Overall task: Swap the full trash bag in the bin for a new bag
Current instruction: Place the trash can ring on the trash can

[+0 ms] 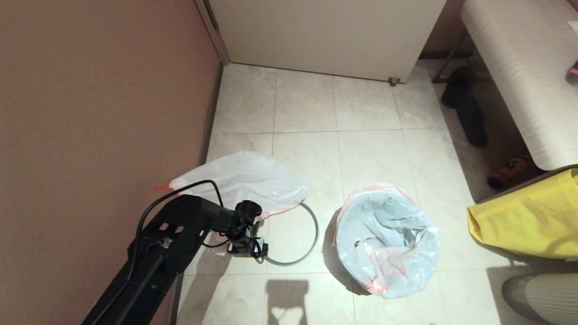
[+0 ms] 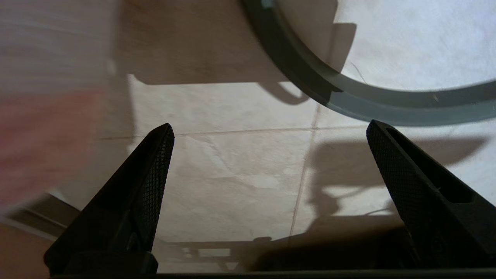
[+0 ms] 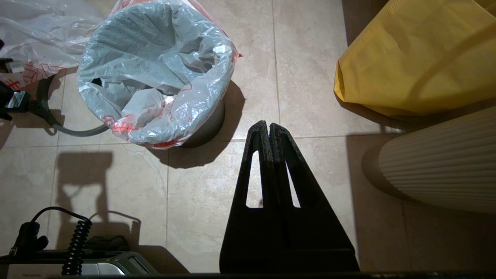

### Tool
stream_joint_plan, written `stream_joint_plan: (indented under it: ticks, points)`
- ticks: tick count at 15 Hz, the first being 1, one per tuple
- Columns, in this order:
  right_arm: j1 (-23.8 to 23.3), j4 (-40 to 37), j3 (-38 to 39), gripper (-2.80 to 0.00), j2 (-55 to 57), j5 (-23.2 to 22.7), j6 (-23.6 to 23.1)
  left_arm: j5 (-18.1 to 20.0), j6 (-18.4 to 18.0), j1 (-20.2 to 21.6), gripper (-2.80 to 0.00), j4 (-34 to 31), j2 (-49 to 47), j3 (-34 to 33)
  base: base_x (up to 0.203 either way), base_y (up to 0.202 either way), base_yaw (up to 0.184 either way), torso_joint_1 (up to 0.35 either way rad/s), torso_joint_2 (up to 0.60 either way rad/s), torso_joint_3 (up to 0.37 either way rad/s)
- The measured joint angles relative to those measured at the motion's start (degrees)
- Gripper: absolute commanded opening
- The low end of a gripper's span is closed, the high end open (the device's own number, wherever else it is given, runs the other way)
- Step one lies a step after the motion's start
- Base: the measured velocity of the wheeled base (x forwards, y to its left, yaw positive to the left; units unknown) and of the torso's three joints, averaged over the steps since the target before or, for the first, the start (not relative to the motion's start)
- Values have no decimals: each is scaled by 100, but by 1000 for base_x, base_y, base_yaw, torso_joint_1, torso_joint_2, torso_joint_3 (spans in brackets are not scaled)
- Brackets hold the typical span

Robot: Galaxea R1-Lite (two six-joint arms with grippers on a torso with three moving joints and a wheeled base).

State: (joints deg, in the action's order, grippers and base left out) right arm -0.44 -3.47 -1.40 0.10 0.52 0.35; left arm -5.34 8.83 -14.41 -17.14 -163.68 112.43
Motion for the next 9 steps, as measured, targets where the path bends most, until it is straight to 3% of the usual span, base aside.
stream_joint_plan:
  ticks: [4, 5, 6, 9]
  points:
    - [-2, -2, 0, -280, 0, 1, 0, -28, -24, 22, 0, 97, -161, -34, 0, 0, 0, 0, 0, 0]
    - [0, 0, 0, -280, 0, 0, -2, -25, -25, 5, -36, 265, -174, -36, 0, 0, 0, 0, 0, 0]
    - [0, -2, 0, -280, 0, 1, -1, -22, -46, -14, -280, 503, -185, -34, 0, 0, 0, 0, 0, 0]
    - [-2, -2, 0, -280, 0, 1, 0, 84, -537, 38, -280, 1428, -247, -14, 0, 0, 0, 0, 0, 0]
